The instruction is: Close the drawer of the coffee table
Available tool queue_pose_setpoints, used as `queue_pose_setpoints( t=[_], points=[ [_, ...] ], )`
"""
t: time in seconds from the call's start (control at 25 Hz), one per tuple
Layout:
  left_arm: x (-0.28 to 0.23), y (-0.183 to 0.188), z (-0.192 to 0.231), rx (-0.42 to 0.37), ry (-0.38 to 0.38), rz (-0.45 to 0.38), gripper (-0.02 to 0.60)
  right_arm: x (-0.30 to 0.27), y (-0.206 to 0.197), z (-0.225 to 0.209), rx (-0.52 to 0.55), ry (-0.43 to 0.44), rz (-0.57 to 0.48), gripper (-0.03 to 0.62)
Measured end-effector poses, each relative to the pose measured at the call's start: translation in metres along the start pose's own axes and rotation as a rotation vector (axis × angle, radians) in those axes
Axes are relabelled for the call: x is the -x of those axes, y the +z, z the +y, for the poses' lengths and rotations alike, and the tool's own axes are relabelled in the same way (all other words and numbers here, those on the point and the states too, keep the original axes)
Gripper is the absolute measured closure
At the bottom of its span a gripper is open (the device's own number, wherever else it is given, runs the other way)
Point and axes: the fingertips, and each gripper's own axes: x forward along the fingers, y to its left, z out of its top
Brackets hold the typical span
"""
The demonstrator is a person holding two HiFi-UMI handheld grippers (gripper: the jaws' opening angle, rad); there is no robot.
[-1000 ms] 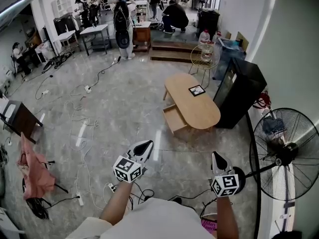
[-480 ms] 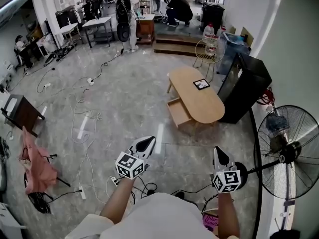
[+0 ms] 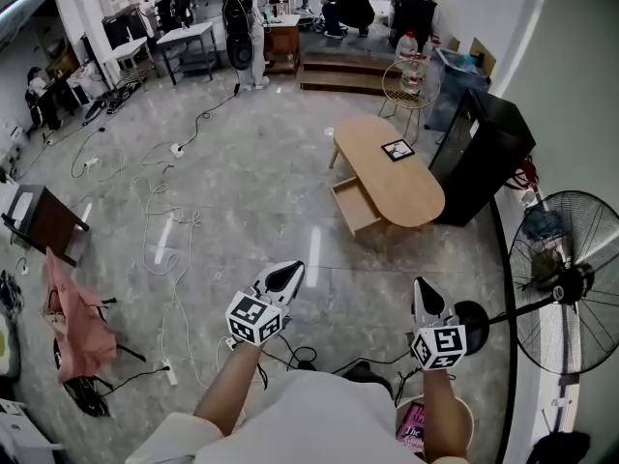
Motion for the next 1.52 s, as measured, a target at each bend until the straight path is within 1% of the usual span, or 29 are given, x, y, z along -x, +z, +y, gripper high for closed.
queue_pose_setpoints(
  t=[0.24,0.6,0.88,1.12,1.32,1.52],
  points=[
    [-0.002,-0.003,0.011,-0.006,-0.019,0.015,0.575,-0.008,0.001,0.007,0.009,-0.010,0.001,0.583],
    [-0.021,-0.004,0.018,0.011,-0.023,0.011,0.575,-0.023,-0.012,-0.004,-0.004,-0.010,0.028,0.583],
    [-0.070,-0.002,0.029,0.030,0.005,0.006,0.575,-0.063,-0.017,-0.044,-0.012,0.023,0.046,0.583],
    [-0.117,0.007,0.038,0.013,0.016,0.007,0.575,-0.105,-0.015,-0.080,-0.009,0.052,0.057,0.583],
    [-0.154,0.010,0.045,0.018,0.047,0.011,0.575,-0.134,-0.015,-0.114,-0.006,0.073,0.075,0.583],
    [-0.191,0.007,0.045,0.021,0.078,0.011,0.575,-0.159,-0.024,-0.148,-0.004,0.107,0.091,0.583]
  ],
)
